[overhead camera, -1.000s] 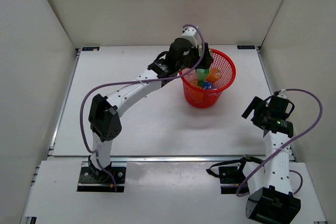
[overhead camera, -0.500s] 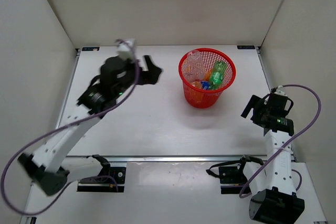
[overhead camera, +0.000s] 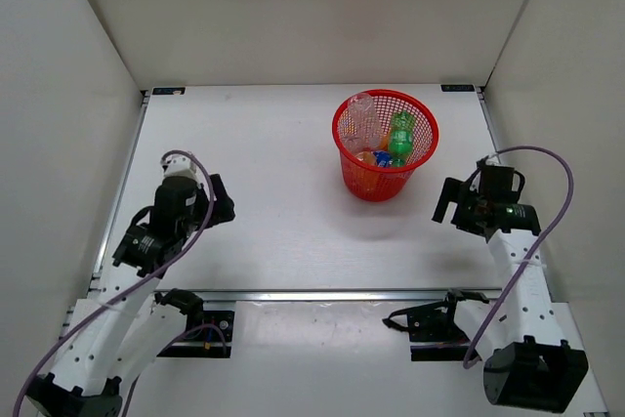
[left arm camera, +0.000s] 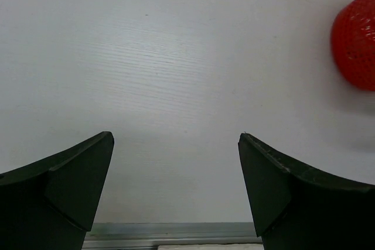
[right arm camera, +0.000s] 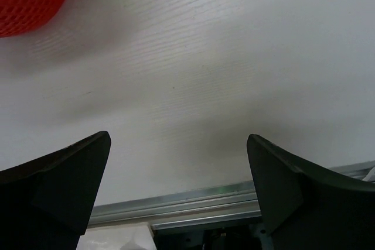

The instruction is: Put the plastic bottles in the bin

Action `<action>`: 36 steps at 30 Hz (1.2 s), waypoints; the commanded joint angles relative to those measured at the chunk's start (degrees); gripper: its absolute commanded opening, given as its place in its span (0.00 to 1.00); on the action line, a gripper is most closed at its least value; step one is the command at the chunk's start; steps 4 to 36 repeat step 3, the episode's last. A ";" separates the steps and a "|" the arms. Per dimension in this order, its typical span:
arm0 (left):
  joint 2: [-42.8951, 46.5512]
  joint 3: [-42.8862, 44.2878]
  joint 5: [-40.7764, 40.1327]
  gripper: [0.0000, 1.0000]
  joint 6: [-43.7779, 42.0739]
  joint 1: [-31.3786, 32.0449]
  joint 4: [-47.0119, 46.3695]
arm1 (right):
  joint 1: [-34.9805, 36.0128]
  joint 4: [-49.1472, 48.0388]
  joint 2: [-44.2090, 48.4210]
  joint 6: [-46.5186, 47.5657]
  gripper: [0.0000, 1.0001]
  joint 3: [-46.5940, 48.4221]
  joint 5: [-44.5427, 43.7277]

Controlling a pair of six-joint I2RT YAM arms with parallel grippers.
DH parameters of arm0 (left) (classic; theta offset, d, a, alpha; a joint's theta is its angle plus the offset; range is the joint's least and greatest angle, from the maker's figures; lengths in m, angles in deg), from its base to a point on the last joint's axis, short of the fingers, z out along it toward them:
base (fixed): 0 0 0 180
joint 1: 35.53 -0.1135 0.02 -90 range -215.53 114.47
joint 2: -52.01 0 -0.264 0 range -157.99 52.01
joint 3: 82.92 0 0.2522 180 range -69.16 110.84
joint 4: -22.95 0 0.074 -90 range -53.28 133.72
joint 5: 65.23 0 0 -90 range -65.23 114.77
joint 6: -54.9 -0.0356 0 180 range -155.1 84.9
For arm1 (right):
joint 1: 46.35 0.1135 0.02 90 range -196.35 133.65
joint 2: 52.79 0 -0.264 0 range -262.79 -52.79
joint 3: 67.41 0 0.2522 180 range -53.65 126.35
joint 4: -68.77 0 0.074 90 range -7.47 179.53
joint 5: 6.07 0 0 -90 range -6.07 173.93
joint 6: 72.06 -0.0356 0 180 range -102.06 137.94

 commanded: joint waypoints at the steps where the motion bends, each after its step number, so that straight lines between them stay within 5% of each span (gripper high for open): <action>1: 1.38 0.15 2.25 0.98 2.51 0.69 -2.75 | 1.37 2.07 1.45 -1.19 0.99 2.93 -1.52; 36: 0.77 1.20 1.73 0.98 1.72 0.26 -2.76 | 0.42 1.81 1.98 -0.84 0.99 2.67 -1.34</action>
